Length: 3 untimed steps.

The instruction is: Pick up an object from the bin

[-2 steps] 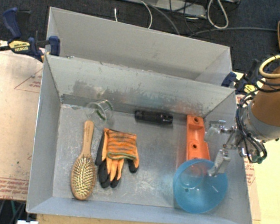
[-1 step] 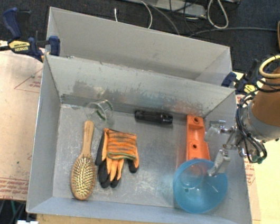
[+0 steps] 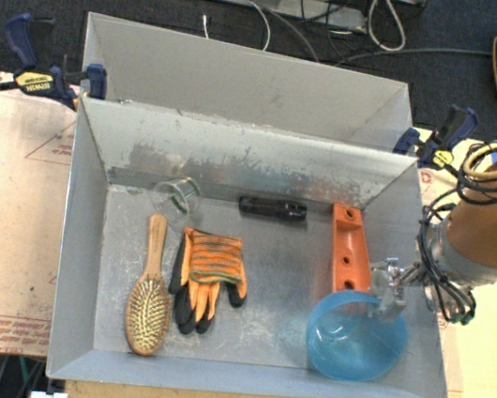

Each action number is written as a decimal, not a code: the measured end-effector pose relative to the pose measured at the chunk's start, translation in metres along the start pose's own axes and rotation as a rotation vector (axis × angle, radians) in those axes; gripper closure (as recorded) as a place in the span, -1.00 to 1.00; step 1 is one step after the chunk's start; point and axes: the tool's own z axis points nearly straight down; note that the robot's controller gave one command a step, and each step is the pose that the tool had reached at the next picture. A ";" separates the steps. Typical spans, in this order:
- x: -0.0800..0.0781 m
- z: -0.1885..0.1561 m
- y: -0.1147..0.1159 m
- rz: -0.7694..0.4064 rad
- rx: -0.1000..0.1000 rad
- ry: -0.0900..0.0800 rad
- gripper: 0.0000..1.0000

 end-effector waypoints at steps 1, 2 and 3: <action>0.000 0.000 0.000 -0.001 0.000 0.001 1.00; 0.031 0.012 -0.011 -0.100 0.023 -0.063 1.00; 0.027 0.026 -0.006 -0.101 0.015 -0.048 1.00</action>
Offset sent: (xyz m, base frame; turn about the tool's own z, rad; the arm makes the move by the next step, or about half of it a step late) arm -0.0448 -0.0118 -0.0240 -0.1103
